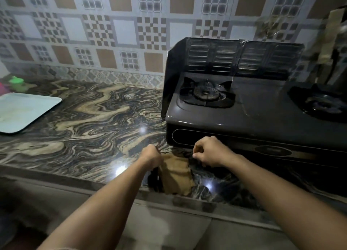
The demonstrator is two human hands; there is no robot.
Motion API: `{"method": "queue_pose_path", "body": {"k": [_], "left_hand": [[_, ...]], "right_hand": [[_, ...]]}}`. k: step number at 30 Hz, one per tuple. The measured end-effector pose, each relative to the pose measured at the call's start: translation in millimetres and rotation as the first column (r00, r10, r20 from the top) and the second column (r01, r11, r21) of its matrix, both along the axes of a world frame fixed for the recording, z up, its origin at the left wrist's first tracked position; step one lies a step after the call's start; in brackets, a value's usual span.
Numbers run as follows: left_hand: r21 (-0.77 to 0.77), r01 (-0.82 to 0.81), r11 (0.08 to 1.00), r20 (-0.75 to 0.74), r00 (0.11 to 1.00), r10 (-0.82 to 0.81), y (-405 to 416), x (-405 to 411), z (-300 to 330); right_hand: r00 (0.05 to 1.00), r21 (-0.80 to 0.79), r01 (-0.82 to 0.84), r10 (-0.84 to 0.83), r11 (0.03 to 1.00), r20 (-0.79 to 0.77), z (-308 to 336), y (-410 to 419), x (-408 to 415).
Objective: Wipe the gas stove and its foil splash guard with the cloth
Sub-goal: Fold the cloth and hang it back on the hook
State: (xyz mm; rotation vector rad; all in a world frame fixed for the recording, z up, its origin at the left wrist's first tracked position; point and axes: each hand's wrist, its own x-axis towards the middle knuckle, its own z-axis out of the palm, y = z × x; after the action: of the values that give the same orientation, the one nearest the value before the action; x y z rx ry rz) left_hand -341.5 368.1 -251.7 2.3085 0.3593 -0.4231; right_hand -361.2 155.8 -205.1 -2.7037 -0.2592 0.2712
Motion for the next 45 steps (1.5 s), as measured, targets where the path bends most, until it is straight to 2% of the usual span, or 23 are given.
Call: {"method": "queue_pose_path", "body": {"k": [5, 9, 17, 20, 22, 24, 27, 29, 32, 35, 40, 45], "left_hand": [[-0.005, -0.075, 0.997, 0.056, 0.996, 0.075, -7, -8, -17], [0.013, -0.092, 0.996, 0.068, 0.994, 0.091, -8, -13, -19], [0.051, -0.012, 0.999, 0.124, 0.992, 0.006, -2, -12, -28], [0.072, -0.032, 0.997, 0.232, 0.973, 0.015, -4, -14, -16], [0.001, 0.019, 1.000, 0.282, 0.959, -0.019, -7, -15, -10], [-0.156, 0.112, 0.981, 0.260, 0.963, -0.068, -10, -18, -7], [-0.421, 0.166, 0.892, 0.221, 0.972, -0.077, -11, -23, -7], [-0.482, 0.159, 0.862, 0.238, 0.970, -0.046, -12, -28, -6], [-0.540, 0.112, 0.834, 0.256, 0.966, 0.036, -17, -35, -6], [-0.559, 0.094, 0.824, 0.240, 0.970, 0.051, -16, -39, -6], [-0.532, 0.078, 0.843, 0.230, 0.972, 0.056, -1, -41, -2], [-0.486, 0.080, 0.870, 0.243, 0.969, 0.047, 20, -36, 25]], "right_hand": [[0.983, -0.023, 0.172, -0.174, 0.985, -0.067, -51, 32, -12], [0.970, -0.006, 0.242, -0.242, 0.970, -0.038, -69, 42, -14], [0.933, 0.123, 0.307, -0.324, 0.944, 0.156, -61, 44, -14], [0.933, 0.266, 0.299, -0.339, 0.916, 0.118, -50, 38, -6], [0.944, 0.369, 0.280, -0.324, 0.887, 0.063, -42, 36, 0], [0.962, 0.490, 0.252, -0.273, 0.834, -0.030, -34, 36, 2], [0.970, 0.644, 0.245, -0.178, 0.724, -0.168, -21, 36, 1], [0.966, 0.707, 0.252, -0.132, 0.661, -0.221, -15, 37, 0], [0.959, 0.748, 0.269, -0.100, 0.607, -0.263, -12, 39, -1], [0.953, 0.749, 0.280, -0.083, 0.601, -0.290, -11, 41, -1], [0.962, 0.735, 0.231, -0.033, 0.637, -0.273, -10, 43, 0], [0.982, 0.698, 0.136, 0.000, 0.703, -0.191, 5, 42, 2]]}}
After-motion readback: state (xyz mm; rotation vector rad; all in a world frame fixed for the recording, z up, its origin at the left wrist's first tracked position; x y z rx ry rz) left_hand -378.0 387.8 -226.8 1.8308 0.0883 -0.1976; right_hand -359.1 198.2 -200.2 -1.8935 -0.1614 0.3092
